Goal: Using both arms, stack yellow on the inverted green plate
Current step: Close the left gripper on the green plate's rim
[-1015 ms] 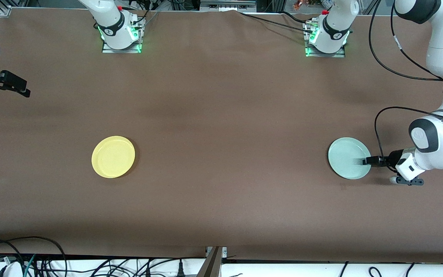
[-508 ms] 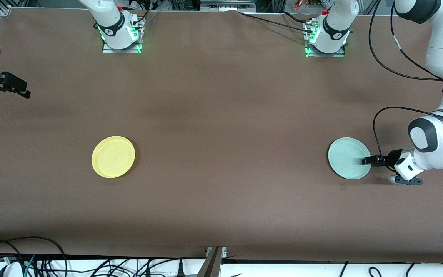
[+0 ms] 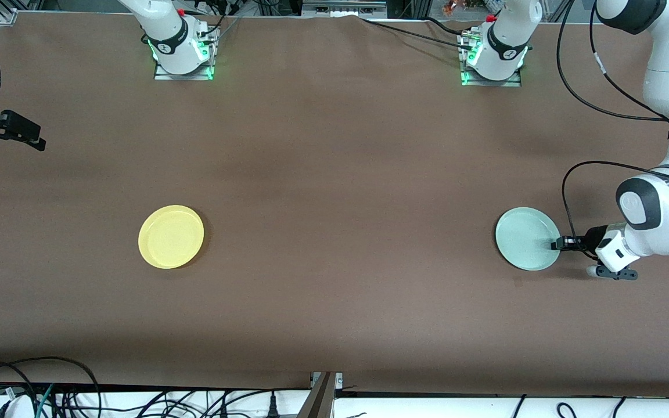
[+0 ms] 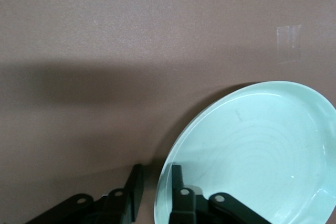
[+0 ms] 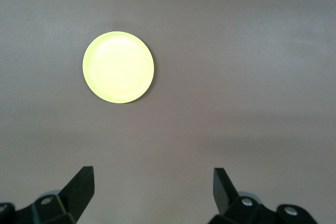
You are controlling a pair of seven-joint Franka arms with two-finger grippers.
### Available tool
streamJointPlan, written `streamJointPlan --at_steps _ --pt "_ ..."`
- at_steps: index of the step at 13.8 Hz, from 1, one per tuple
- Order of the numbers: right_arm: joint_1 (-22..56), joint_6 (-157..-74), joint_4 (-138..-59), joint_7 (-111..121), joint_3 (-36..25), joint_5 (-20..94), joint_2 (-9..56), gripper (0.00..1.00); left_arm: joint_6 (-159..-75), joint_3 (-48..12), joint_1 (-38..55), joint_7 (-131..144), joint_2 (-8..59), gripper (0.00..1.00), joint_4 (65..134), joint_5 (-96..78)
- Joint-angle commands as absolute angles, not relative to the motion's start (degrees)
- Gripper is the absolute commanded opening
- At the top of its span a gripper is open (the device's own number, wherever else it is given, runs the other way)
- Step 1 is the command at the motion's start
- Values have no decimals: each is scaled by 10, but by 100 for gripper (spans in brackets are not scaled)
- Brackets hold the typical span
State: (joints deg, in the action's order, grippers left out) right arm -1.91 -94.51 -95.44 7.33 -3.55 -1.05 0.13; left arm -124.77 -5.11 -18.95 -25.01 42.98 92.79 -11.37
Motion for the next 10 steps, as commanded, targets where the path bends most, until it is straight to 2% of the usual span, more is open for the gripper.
streamJointPlan --at_steps 1,4,10 --pt "-23 -945 -947 72 -34 -7 4 100 -1247 -53 -191 -267 419 1 938 -127" --pt "-24 -943 -947 72 -34 -6 4 100 -1246 -54 -188 -267 419 0 937 -125" --pt "-24 -941 -947 72 -34 -6 4 100 -1245 -94 -168 -259 396 0 915 -119"
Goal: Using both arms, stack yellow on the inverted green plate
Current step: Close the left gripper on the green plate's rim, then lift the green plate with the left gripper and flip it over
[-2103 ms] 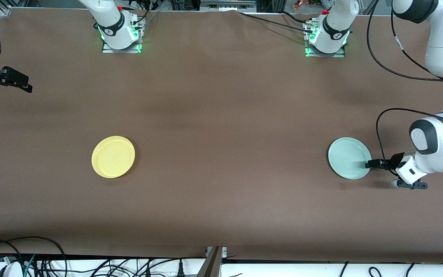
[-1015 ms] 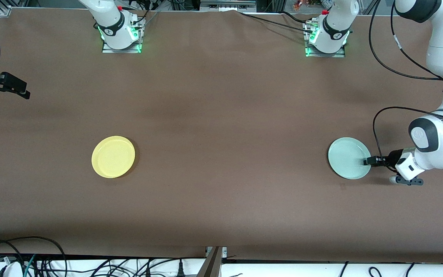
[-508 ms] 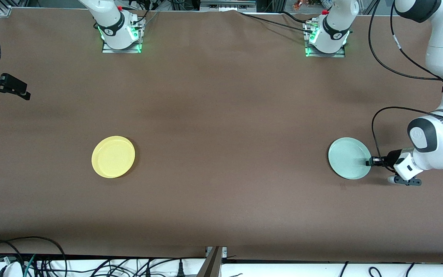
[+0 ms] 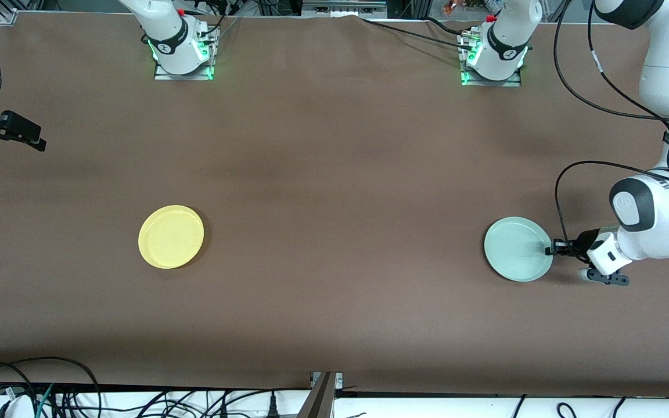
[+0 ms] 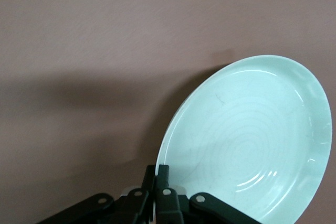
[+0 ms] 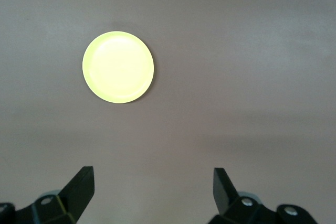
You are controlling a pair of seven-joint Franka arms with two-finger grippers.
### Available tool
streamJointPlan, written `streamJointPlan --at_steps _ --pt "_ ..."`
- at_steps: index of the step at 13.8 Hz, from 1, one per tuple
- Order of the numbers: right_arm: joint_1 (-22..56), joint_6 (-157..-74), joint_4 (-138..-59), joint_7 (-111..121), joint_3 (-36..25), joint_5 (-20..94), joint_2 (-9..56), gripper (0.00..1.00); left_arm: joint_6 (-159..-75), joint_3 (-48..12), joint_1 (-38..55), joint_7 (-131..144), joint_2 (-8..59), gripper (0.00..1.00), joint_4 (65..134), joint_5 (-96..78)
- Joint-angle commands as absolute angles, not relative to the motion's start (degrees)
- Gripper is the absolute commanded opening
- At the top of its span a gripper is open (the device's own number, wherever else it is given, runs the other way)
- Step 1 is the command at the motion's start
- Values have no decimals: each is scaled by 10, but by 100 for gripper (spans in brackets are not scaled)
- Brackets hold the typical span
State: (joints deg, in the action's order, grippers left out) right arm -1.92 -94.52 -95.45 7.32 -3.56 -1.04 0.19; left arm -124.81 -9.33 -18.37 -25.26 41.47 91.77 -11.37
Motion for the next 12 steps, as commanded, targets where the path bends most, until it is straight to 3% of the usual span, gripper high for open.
streamJointPlan --at_steps 1,7,12 --pt "-23 -945 -947 72 -33 -7 4 100 -1243 -95 -164 -259 395 0 902 -109" --pt "-23 -941 -947 72 -34 -7 5 100 -1243 -87 -43 -209 399 0 799 -22" --pt "-24 -940 -948 72 -35 -7 5 100 -1249 -74 89 -21 426 0 730 191"
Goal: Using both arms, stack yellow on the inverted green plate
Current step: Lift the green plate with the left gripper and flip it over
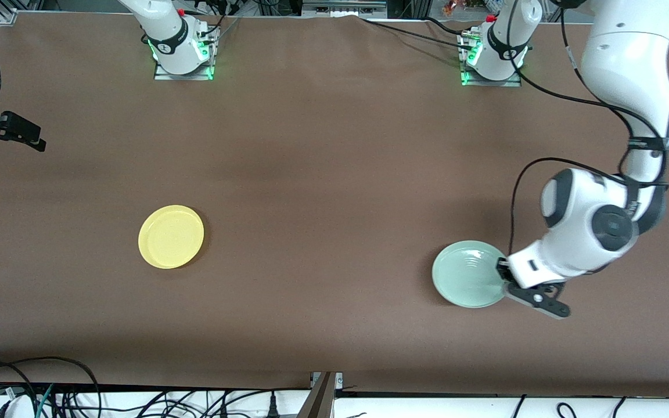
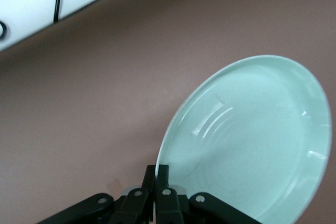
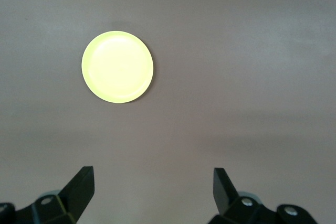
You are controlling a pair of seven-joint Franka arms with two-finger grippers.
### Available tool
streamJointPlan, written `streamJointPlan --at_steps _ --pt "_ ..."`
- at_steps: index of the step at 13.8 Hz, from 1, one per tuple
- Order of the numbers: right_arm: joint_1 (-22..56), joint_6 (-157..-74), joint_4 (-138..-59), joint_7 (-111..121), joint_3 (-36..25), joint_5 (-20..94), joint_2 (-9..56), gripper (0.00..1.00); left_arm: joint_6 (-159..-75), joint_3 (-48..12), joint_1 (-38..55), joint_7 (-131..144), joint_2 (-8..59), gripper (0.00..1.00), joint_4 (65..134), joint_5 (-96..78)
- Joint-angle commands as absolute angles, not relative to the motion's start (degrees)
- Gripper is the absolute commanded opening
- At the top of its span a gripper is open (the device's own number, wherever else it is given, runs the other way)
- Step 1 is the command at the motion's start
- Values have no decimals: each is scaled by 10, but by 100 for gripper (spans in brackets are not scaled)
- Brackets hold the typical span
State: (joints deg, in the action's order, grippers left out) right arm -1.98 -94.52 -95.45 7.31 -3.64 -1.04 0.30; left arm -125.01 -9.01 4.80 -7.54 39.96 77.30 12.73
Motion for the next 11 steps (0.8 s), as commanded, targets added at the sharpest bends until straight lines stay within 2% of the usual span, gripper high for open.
streamJointPlan --at_steps 1,3,6,9,11 --pt "-24 -940 -949 72 -35 -7 5 100 -1250 -74 114 16 438 0 714 234" --pt "-25 -940 -949 72 -35 -7 5 100 -1250 -62 164 88 463 0 684 325" --pt "-25 -940 -949 72 -35 -7 5 100 -1249 13 269 171 491 0 645 452" --pt "-25 -939 -949 72 -35 -7 5 100 -1249 101 354 201 517 0 627 475" --pt "-25 -939 -949 72 -35 -7 5 100 -1249 119 377 202 535 0 608 475"
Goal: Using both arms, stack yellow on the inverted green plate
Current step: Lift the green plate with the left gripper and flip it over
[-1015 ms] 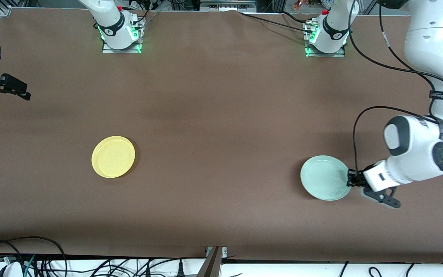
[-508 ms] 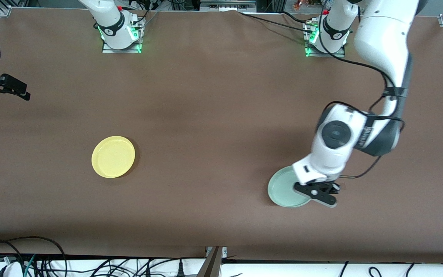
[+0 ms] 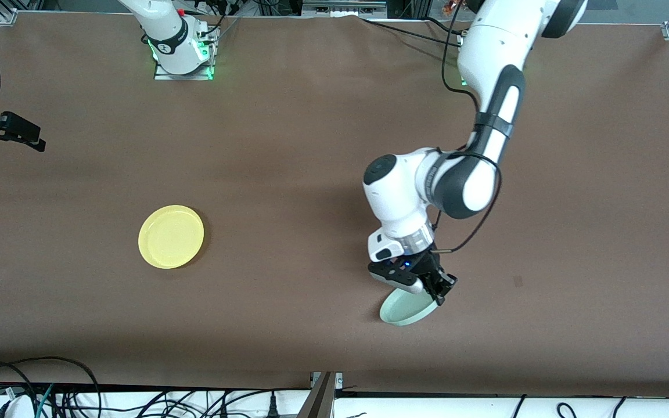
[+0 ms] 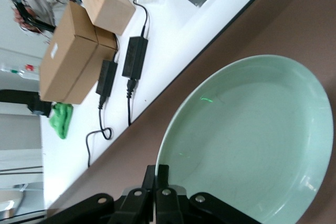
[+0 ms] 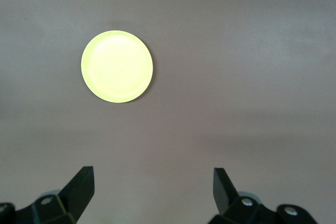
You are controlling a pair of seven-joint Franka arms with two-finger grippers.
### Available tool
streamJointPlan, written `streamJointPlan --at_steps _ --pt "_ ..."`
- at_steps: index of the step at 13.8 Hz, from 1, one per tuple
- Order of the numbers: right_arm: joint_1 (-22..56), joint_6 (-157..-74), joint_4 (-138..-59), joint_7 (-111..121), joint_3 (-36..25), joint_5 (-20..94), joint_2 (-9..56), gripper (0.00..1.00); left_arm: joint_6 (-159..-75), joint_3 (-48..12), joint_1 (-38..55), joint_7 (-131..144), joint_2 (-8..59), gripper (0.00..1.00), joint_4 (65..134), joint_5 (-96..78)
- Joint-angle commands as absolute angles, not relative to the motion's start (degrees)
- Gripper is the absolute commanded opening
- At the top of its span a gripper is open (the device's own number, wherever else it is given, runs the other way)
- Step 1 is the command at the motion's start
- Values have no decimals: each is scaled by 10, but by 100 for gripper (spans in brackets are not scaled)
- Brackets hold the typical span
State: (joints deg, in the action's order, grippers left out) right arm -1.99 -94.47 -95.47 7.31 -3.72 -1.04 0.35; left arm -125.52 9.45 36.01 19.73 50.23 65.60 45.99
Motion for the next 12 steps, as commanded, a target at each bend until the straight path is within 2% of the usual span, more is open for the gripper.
streamJointPlan --at_steps 1,7,10,12 --pt "-25 -939 -949 71 -36 -7 5 100 -1248 120 385 201 541 0 602 478" --pt "-25 -938 -949 72 -41 -7 5 100 -1218 125 444 201 557 0 608 656" --pt "-25 -937 -949 71 -41 -7 5 100 -1186 127 471 202 575 0 610 672" --pt "-25 -937 -949 71 -42 -7 5 100 -1148 148 505 206 589 0 610 672"
